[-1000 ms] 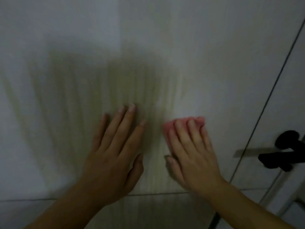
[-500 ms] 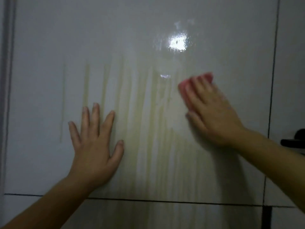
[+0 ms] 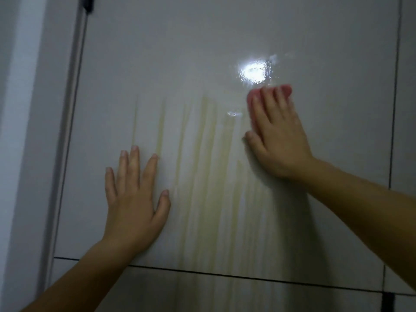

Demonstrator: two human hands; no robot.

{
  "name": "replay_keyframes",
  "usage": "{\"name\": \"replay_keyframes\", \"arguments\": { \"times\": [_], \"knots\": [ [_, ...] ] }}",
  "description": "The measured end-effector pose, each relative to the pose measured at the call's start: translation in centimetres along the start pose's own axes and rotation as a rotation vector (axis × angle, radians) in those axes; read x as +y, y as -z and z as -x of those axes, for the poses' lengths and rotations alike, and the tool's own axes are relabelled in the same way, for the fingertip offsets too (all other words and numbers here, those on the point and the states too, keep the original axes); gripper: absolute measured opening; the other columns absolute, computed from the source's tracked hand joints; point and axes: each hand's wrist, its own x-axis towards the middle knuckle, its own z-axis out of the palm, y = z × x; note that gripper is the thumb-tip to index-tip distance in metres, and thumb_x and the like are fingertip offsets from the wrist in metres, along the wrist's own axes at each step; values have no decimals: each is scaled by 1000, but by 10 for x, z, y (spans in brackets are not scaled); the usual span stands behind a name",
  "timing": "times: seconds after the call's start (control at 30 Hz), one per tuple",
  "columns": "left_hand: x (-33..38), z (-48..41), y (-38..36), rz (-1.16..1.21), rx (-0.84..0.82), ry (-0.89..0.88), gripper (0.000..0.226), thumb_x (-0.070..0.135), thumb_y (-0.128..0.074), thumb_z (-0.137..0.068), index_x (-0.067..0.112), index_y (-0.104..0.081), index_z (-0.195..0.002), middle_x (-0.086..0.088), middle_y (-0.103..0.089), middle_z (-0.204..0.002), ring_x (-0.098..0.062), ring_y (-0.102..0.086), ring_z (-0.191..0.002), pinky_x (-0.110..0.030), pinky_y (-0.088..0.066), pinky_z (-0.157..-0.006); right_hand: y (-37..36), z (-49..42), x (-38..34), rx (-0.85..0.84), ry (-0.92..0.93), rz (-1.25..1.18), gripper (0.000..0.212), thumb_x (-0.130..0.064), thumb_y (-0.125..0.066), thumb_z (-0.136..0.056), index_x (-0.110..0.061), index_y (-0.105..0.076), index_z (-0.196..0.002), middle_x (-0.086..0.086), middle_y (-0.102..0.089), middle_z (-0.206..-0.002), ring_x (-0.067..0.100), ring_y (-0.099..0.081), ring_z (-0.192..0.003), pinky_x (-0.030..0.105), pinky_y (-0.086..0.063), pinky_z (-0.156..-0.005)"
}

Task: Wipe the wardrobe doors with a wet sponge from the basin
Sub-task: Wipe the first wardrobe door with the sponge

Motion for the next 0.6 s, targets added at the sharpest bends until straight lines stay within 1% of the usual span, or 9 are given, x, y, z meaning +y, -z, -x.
{"name": "replay_keyframes", "arguments": {
  "times": [0.1, 0.17, 0.2, 0.33, 0.37, 0.43, 0.5, 0.57, 0.6],
  "knots": [
    [-31, 2, 2, -38, -4, 45, 76, 53, -27, -96, 21, -5, -163, -7, 12, -171, -22, 17, -157, -53, 7, -126, -19, 40, -41, -84, 455, 31, 72, -50, -33, -105, -11, -14, -163, 17, -7, -170, 38, 1, -157, 55, -7, -127],
    [-45, 3, 2, -62, -24, 26, 78, 55, -25, -96, 20, -3, -163, -5, 14, -171, -22, 16, -157, -53, 5, -126, -18, 33, -37, -112, 629, 64, 69, -49, -33, -107, -13, -16, -163, 14, -10, -170, 36, -2, -157, 54, -9, -127],
    [-49, 3, 2, -70, -29, 7, 79, 56, -25, -96, 20, -3, -163, -5, 14, -171, -22, 16, -157, -53, 5, -126, -16, 16, -32, -88, 623, 89, 67, -48, -32, -107, -14, -15, -163, 15, -9, -170, 37, -2, -157, 54, -8, -127],
    [-54, 4, 2, -70, -29, -29, 78, 56, -25, -98, 23, 1, -164, -2, 17, -170, -20, 16, -157, -52, 5, -126, -5, -57, -39, 0, 121, 29, 69, -50, -22, -106, -17, -3, -164, 14, -1, -171, 34, 9, -157, 46, 8, -127],
    [-55, 5, 2, -65, -32, -31, 77, 56, -25, -98, 24, 2, -164, -2, 18, -170, -20, 17, -157, -52, 6, -126, -7, -59, -55, 15, 111, 9, 70, -50, -22, -105, -16, -3, -164, 15, -1, -171, 36, 9, -157, 48, 6, -127],
    [-57, 5, 3, -40, -41, -37, 77, 56, -26, -98, 25, 1, -164, 0, 19, -170, -19, 18, -157, -53, 7, -126, -19, -39, -91, -20, 374, 20, 71, -51, -25, -105, -14, -9, -164, 17, -5, -170, 39, 5, -157, 54, -1, -127],
    [-60, 4, 6, -23, -42, -55, 76, 57, -25, -98, 27, 0, -164, 2, 19, -170, -17, 18, -156, -49, 8, -126, -26, -21, -102, -102, 658, 74, 70, -52, -25, -106, -15, -11, -164, 14, -7, -170, 36, 3, -157, 51, -3, -128],
    [-66, 4, 9, -20, -38, -91, 75, 56, -26, -99, 28, 0, -164, 3, 17, -171, -16, 16, -157, -43, 8, -126, -20, -45, -97, -77, 725, 108, 68, -52, -24, -106, -17, -12, -164, 14, -9, -170, 34, 0, -158, 48, -3, -128],
    [-71, 5, 11, -23, -34, -107, 75, 55, -26, -100, 27, 1, -163, 3, 15, -171, -15, 14, -157, -40, 8, -126, -19, -65, -96, -60, 640, 99, 68, -52, -24, -106, -18, -13, -164, 15, -8, -170, 35, -1, -157, 47, -2, -128]
  ]
}}
